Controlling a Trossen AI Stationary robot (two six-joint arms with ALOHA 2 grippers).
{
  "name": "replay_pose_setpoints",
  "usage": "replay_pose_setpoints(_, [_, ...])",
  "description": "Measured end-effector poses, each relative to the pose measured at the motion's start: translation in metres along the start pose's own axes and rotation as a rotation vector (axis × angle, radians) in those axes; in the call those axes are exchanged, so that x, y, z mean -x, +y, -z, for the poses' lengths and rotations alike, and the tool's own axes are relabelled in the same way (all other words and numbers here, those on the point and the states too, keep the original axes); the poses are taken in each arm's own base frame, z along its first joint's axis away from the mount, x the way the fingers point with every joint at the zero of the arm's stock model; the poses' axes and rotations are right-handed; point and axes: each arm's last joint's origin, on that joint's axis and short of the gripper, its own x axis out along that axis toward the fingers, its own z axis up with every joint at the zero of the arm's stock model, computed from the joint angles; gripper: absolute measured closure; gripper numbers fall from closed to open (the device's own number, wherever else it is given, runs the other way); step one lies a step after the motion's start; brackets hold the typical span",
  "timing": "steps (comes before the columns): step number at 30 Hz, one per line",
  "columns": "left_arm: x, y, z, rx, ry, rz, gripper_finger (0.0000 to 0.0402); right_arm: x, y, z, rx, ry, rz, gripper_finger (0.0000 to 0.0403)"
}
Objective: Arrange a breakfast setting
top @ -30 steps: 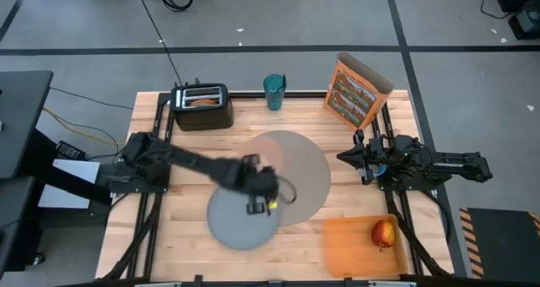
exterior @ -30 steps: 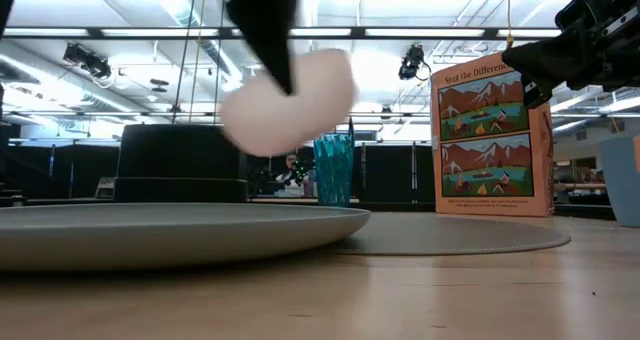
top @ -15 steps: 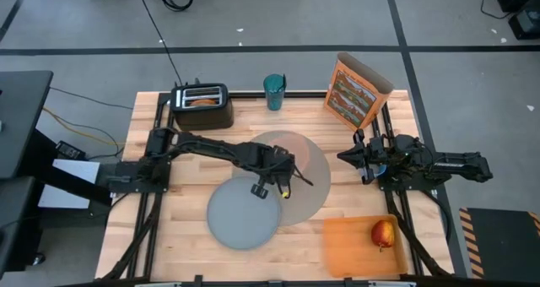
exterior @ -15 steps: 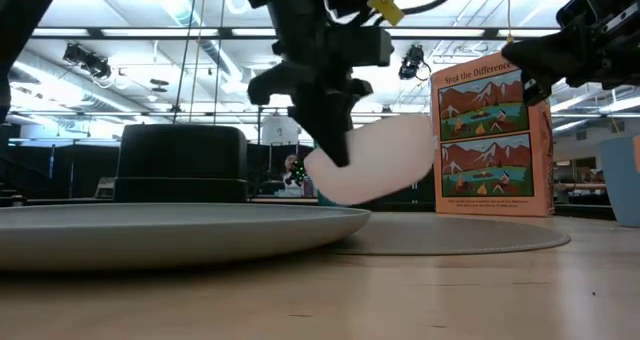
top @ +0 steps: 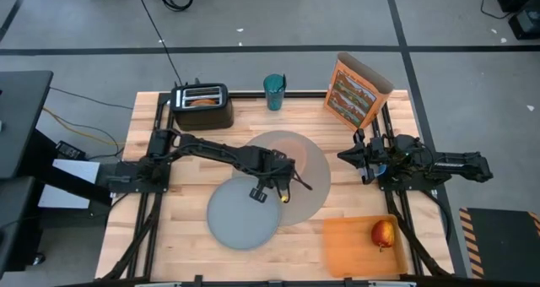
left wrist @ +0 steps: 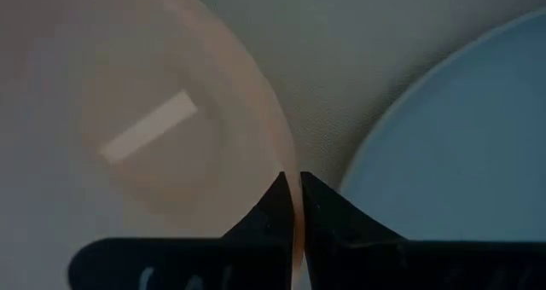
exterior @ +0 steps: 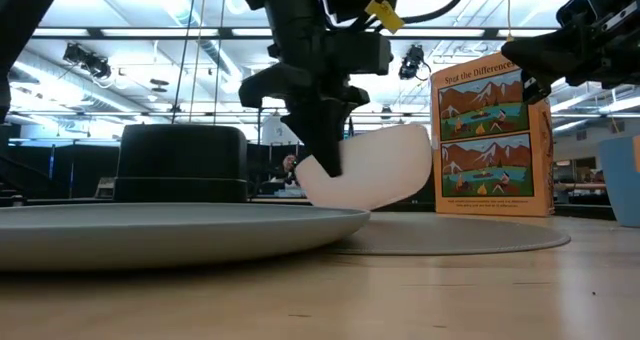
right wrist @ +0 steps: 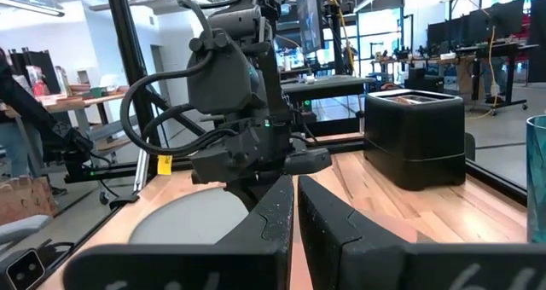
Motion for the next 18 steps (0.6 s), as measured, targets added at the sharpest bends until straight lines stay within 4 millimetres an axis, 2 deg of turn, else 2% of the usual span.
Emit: replay_pose_setpoints(18, [-0.0041, -0.0076, -0.0001, 0.004, 0.029, 0.021, 0.0372, 0.0, 0.0, 0.0, 0.0, 0.0, 0.0, 0.0376])
